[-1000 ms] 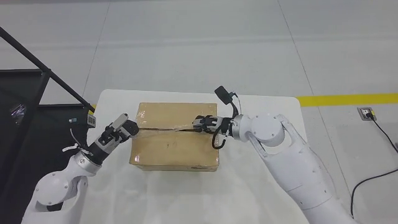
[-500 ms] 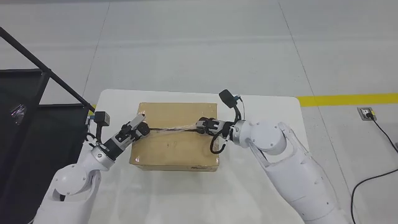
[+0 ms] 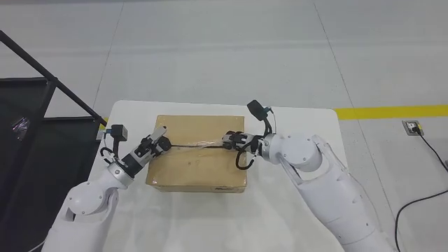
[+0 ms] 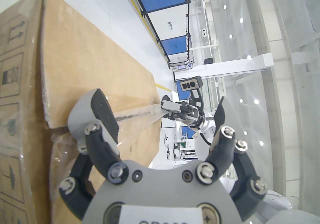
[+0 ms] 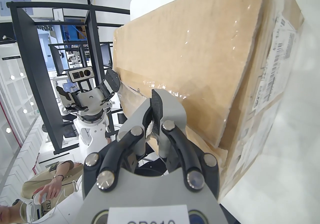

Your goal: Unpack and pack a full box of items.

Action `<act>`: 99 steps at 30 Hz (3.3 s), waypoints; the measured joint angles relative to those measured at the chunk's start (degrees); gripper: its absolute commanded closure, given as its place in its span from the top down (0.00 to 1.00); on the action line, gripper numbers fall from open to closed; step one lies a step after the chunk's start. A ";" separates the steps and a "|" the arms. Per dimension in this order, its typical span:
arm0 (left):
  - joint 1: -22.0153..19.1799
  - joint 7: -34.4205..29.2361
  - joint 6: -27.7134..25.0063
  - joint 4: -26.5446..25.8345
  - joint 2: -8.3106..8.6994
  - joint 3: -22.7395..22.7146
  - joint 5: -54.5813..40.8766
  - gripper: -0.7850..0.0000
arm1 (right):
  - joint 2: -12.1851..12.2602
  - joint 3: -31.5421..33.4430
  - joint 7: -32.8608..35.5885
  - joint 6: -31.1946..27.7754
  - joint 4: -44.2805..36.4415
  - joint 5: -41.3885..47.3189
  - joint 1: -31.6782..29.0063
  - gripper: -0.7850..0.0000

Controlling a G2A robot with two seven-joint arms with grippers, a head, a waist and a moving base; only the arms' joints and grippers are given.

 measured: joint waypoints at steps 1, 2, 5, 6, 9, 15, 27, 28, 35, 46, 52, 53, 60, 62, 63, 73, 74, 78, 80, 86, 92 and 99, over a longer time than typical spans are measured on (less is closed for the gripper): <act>-0.10 0.04 0.06 0.04 0.00 0.11 -0.04 1.00 | 0.03 0.15 -0.19 -0.01 -0.09 0.00 -0.10 0.89; -0.16 0.08 0.08 0.08 0.00 0.19 -0.05 1.00 | 0.07 0.32 -0.27 -0.08 -0.19 0.03 -0.21 0.88; -0.40 0.19 0.19 0.31 -0.01 0.48 -0.09 1.00 | 0.25 0.97 -0.28 -0.21 -0.59 0.00 -0.64 0.89; -0.48 0.19 0.23 0.41 -0.01 0.57 -0.11 1.00 | 0.30 1.10 -0.32 -0.14 -0.73 -0.07 -0.77 0.92; -0.75 0.18 0.34 0.78 -0.02 0.86 -0.18 1.00 | 0.40 1.37 -0.48 0.23 -1.12 -0.28 -1.10 0.97; -1.07 0.03 0.23 1.19 0.01 1.16 -0.32 1.00 | 0.81 4.08 -4.59 -2.09 -4.70 0.40 -3.24 0.91; -1.23 0.41 0.05 1.24 0.04 1.68 -0.51 1.00 | -0.23 1.94 -10.32 -12.94 -7.13 4.91 -3.77 0.99; -1.28 0.43 0.04 1.29 0.04 1.74 -0.50 1.00 | -0.66 0.89 -10.46 -13.88 -5.62 6.12 -2.62 0.98; -1.55 0.46 -0.08 1.64 0.06 2.00 -0.72 1.00 | -3.58 -5.95 -9.29 -15.69 5.34 11.22 5.79 0.91; -2.03 0.51 -0.20 2.03 0.05 2.40 -1.31 1.00 | -7.46 -13.73 1.08 -13.80 20.54 15.57 15.16 0.84; -2.30 0.26 -0.27 2.31 0.09 2.48 -1.47 1.00 | -7.76 -14.15 2.77 -13.48 22.72 14.39 15.60 0.61; -2.32 0.26 -0.27 2.33 0.10 2.50 -1.48 1.00 | -7.77 -14.07 2.69 -13.55 22.79 14.27 15.49 0.60; -2.27 0.33 -0.46 2.22 0.14 2.59 -1.47 1.00 | -8.01 -14.22 3.45 -14.43 23.17 13.30 14.96 0.60; -2.10 0.33 -0.47 2.14 0.19 2.40 -1.55 1.00 | -7.89 -13.92 3.78 -14.56 22.93 12.80 14.71 0.60; -2.02 0.35 -0.47 2.10 0.21 2.31 -1.56 1.00 | -7.78 -13.72 3.89 -14.57 22.72 12.45 14.55 0.59; -1.22 0.54 -0.52 1.08 0.33 2.13 -1.53 1.00 | -5.40 -9.65 5.38 -10.26 18.43 7.36 10.94 0.67; -1.14 0.56 -0.53 0.96 0.34 2.12 -1.52 1.00 | -5.17 -9.24 5.52 -9.85 17.96 6.98 10.54 0.68; -0.75 0.60 -0.61 0.50 0.42 1.83 -1.59 1.00 | -4.13 -7.11 5.73 -8.62 15.85 5.49 8.63 0.67; -0.51 0.55 -0.68 0.31 0.47 1.58 -1.71 1.00 | -3.54 -5.78 5.71 -8.12 14.49 4.85 7.43 0.67; -0.02 0.59 -0.72 0.21 0.60 1.16 -1.65 1.00 | -1.94 -1.79 5.80 -6.74 10.43 3.52 4.01 0.77; 0.18 0.66 -0.88 0.67 0.67 1.01 -1.65 1.00 | -0.73 1.29 6.29 -6.37 6.27 2.97 0.88 0.78; 0.26 0.63 -1.14 0.80 0.69 1.18 -1.80 1.00 | -0.08 2.99 5.88 -6.13 3.35 3.07 -1.01 0.84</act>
